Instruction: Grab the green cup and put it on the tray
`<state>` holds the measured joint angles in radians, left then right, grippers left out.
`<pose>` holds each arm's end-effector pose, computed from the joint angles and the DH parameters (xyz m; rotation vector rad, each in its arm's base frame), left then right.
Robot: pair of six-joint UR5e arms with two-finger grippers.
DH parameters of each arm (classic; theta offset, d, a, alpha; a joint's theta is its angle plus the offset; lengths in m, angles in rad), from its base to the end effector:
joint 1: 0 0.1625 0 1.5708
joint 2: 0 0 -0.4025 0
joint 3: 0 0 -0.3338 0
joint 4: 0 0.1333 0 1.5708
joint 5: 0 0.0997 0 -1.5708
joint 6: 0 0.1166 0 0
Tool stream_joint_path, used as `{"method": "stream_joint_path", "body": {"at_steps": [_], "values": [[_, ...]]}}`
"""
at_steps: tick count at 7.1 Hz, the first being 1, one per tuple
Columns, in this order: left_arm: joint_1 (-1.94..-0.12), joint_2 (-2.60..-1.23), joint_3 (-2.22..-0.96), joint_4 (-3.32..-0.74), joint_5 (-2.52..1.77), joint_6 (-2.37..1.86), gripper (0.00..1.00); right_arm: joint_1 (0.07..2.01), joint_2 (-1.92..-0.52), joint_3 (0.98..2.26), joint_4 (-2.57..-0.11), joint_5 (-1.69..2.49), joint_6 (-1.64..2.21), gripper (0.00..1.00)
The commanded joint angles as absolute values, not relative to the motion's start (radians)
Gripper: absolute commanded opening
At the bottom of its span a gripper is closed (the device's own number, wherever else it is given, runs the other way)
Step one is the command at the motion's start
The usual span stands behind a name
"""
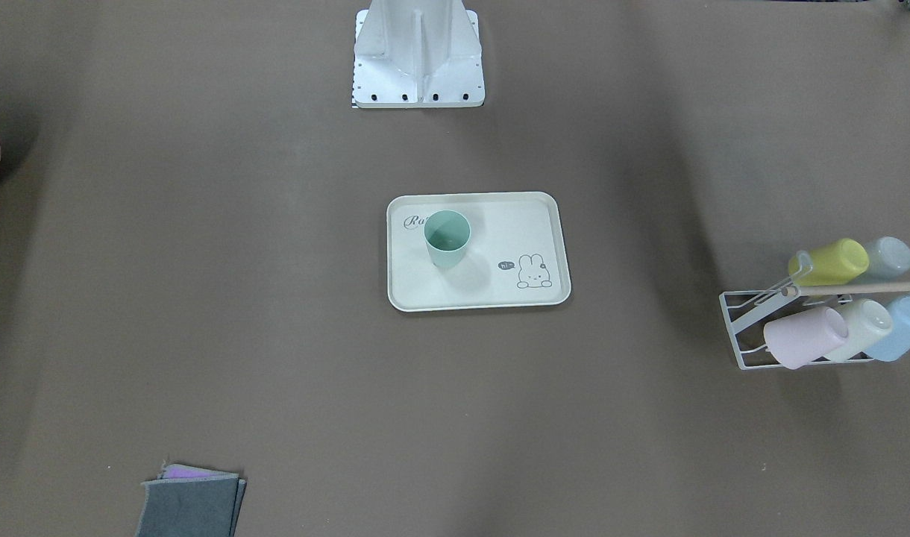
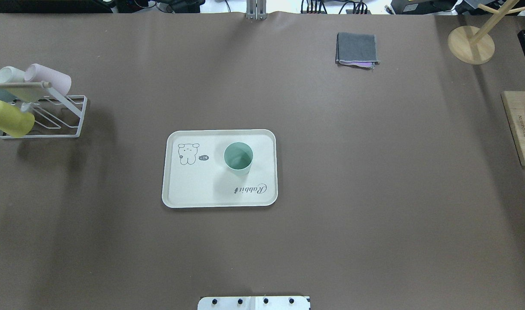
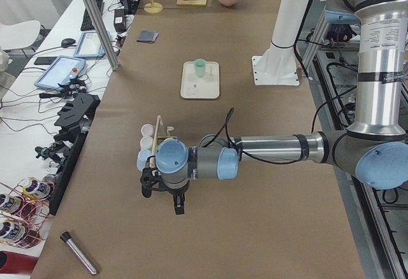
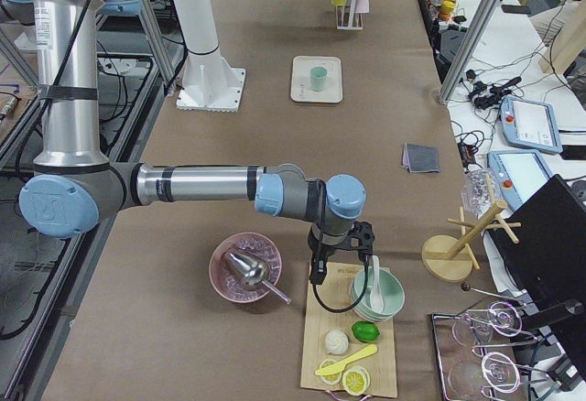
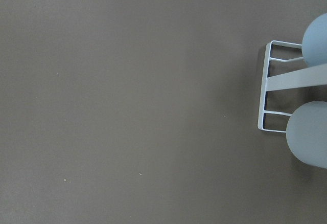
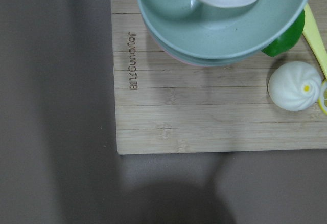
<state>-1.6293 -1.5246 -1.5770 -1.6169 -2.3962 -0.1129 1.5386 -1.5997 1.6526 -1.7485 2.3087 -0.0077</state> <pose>-0.0718 -0.4116 0.6564 -0.0167 0.8262 -0.1590 0.0416 -0.4114 0.6452 -0.1281 -0.7353 0.0080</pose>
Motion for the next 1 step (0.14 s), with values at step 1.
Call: {"method": "stream_joint_path", "body": {"at_steps": [1], "values": [[-1.631, -1.525, -1.577, -1.615, -2.395, -0.112, 0.98, 1.539, -1.6, 1.652, -1.749, 2.31, -0.008, 1.0]]}}
